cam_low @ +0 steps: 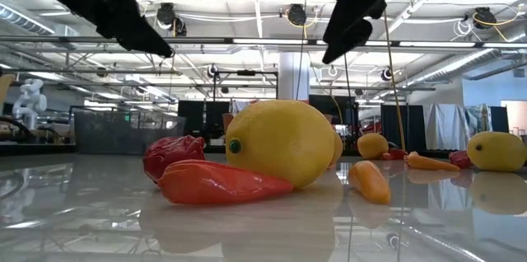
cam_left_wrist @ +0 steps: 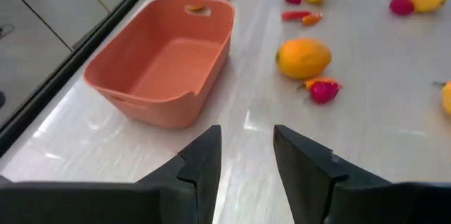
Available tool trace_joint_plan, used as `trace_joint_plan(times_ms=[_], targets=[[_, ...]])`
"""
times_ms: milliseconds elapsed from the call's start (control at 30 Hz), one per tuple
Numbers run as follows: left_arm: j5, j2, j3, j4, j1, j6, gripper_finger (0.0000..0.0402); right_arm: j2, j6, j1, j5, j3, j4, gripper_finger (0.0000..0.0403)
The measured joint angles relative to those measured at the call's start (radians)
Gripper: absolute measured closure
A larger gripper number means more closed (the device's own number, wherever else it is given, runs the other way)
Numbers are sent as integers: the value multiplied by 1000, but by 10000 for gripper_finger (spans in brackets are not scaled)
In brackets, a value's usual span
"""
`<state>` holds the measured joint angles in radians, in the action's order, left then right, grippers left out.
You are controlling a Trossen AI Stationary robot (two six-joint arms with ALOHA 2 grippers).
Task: Sort produce into baskets
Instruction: Put the lemon into the orange bin
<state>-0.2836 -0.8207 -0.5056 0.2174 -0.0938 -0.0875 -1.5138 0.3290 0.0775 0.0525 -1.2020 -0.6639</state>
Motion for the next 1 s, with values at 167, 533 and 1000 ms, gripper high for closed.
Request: trace_joint_plan(times_ms=[167,533,1000], targets=[[10,0,-15,121,0,-2,201,-63,204,3,4,-10,6,83],[22,0,-16,204,0,-10,57,-222,577,-13,73,-10,9,83],[26,0,-10,247,0,-10,49,-321,645,3,85,-10,107,83]])
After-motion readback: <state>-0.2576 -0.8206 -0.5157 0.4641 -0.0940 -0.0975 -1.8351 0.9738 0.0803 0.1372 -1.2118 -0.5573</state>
